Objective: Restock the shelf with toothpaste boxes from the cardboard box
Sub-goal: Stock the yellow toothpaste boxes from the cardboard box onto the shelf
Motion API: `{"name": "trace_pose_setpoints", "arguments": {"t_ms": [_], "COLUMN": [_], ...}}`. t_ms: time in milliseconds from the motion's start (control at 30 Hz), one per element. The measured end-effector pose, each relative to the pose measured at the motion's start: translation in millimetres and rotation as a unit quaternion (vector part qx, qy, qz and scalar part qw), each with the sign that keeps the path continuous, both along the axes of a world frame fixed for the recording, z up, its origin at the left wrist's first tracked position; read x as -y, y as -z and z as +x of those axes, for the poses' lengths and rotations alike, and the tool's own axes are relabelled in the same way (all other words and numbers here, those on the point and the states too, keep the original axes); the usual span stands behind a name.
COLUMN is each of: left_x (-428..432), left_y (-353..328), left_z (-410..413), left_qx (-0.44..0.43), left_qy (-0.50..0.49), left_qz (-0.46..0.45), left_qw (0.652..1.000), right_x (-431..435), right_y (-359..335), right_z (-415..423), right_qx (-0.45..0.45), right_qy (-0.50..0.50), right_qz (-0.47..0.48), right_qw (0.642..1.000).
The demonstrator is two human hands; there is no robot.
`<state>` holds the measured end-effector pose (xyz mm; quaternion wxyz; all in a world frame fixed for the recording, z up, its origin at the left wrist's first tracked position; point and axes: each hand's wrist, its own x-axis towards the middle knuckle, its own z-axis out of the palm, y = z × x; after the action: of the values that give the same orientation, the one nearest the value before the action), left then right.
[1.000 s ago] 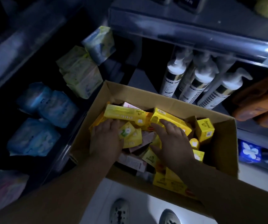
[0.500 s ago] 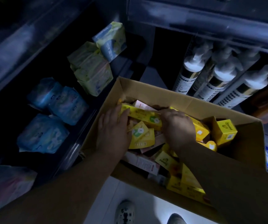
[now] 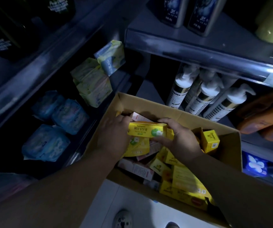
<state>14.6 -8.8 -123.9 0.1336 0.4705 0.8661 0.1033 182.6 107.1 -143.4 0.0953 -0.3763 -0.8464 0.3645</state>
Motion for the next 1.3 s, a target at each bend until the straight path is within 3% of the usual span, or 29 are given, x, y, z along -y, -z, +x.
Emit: {"name": "trace_pose_setpoints", "arguments": {"t_ms": [200, 367, 433, 667, 767, 1000, 1300], "left_x": [1.7, 3.3, 0.9, -13.2, -13.8, -7.5, 5.3], "left_y": [19.0, 43.4, 53.7, 74.2, 67.7, -5.3, -138.4], "left_z": [9.6, 8.4, 11.1, 14.2, 15.2, 17.0, 26.4], "left_qx": [0.091, -0.022, -0.031, -0.070, -0.040, 0.072, 0.021], "left_qy": [-0.071, -0.045, -0.025, 0.000, -0.016, -0.023, -0.038], "left_qz": [0.037, -0.113, -0.150, -0.179, -0.164, -0.033, 0.029], "left_qw": [0.993, 0.992, 0.988, 0.981, 0.985, 0.997, 0.999], "right_x": [-1.6, -4.7, -6.3, -6.8, -9.7, -15.5, -21.0], "right_y": [15.9, 23.6, 25.1, 34.0, 29.0, -25.5, -142.3], "right_z": [9.8, 24.1, 27.6, 36.6, 41.5, 47.2, 46.7], "right_qx": [0.043, 0.064, 0.068, 0.072, 0.068, 0.043, -0.012], "right_qy": [0.006, 0.066, 0.075, 0.087, 0.094, 0.119, 0.065], "right_qz": [0.045, 0.056, 0.049, 0.046, 0.043, 0.048, 0.076], "right_qw": [0.998, 0.994, 0.994, 0.993, 0.992, 0.991, 0.995]}}
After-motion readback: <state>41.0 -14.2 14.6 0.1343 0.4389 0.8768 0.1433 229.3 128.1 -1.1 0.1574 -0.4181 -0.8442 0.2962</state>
